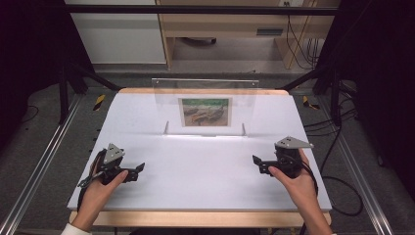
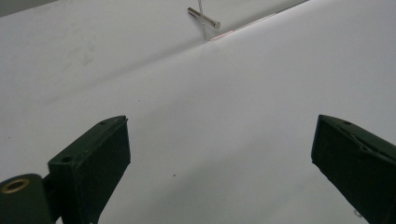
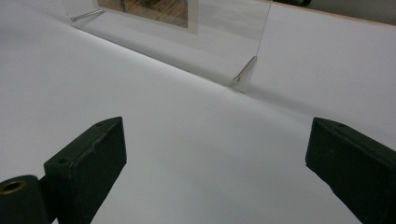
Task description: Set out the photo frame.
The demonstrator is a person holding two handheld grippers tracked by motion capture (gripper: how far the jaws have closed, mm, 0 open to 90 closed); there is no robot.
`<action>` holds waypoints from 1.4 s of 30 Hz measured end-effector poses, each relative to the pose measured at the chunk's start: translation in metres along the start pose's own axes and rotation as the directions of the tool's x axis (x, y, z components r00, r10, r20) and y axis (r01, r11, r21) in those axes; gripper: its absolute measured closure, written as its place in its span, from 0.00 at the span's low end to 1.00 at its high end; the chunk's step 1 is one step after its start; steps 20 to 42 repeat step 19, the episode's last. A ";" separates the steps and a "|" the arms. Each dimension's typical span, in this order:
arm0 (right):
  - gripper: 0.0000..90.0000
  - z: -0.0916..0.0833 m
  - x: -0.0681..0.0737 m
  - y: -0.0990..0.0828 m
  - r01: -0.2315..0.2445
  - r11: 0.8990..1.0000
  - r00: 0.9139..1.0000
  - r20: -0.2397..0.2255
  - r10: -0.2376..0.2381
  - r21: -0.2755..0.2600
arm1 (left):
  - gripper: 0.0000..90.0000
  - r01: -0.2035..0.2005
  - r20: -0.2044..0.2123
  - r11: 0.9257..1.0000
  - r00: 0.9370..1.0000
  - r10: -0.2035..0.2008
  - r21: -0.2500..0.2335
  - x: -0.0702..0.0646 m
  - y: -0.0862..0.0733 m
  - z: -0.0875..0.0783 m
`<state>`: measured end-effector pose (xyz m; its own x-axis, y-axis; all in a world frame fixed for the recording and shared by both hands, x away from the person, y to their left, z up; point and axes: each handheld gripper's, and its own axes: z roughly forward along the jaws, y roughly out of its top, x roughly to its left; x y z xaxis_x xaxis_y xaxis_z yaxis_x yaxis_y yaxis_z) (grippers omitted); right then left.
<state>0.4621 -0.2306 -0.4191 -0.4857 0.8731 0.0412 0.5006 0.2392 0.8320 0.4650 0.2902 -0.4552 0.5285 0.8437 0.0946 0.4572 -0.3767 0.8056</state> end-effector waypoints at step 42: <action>0.08 0.018 0.002 -0.048 -0.043 0.993 0.998 0.059 0.037 0.108 | 0.06 -0.036 0.001 0.996 0.999 0.036 0.078 -0.003 -0.001 0.005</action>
